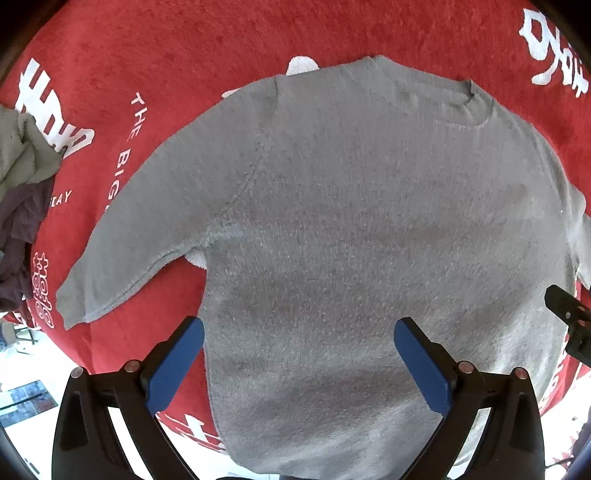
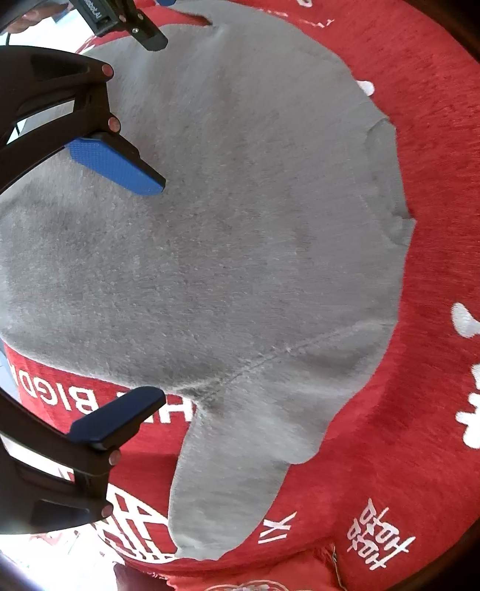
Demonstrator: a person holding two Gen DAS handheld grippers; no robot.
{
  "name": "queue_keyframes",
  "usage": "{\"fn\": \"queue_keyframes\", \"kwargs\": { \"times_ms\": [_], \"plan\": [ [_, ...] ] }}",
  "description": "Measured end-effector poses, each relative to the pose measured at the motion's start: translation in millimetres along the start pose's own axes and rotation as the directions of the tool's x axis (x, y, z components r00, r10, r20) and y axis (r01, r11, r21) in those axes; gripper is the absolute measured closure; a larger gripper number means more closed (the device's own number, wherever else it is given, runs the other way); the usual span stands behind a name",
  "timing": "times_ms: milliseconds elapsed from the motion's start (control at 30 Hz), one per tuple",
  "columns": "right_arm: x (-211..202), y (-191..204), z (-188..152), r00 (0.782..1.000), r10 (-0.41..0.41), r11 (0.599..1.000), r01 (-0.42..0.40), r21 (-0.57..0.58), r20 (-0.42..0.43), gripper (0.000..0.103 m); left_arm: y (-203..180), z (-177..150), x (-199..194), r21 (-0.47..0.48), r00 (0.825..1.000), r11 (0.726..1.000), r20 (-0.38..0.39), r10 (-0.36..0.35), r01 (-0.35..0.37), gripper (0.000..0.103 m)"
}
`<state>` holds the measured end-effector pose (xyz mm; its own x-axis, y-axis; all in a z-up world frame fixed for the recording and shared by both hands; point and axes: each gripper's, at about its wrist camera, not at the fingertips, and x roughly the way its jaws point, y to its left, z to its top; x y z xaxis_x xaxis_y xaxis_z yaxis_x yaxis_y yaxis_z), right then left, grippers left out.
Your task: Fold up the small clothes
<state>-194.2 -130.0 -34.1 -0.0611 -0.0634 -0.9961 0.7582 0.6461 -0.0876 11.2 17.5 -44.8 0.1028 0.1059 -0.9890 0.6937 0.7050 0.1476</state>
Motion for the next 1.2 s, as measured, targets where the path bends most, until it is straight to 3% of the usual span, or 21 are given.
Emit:
{"fn": "queue_keyframes", "kwargs": {
  "times_ms": [1200],
  "plan": [
    [-9,29,-5,1.000,0.006,1.000,-0.006,-0.014,0.011,0.000,7,-3,2,-0.004,1.000,1.000,-0.001,-0.016,0.016,0.000]
  ]
}}
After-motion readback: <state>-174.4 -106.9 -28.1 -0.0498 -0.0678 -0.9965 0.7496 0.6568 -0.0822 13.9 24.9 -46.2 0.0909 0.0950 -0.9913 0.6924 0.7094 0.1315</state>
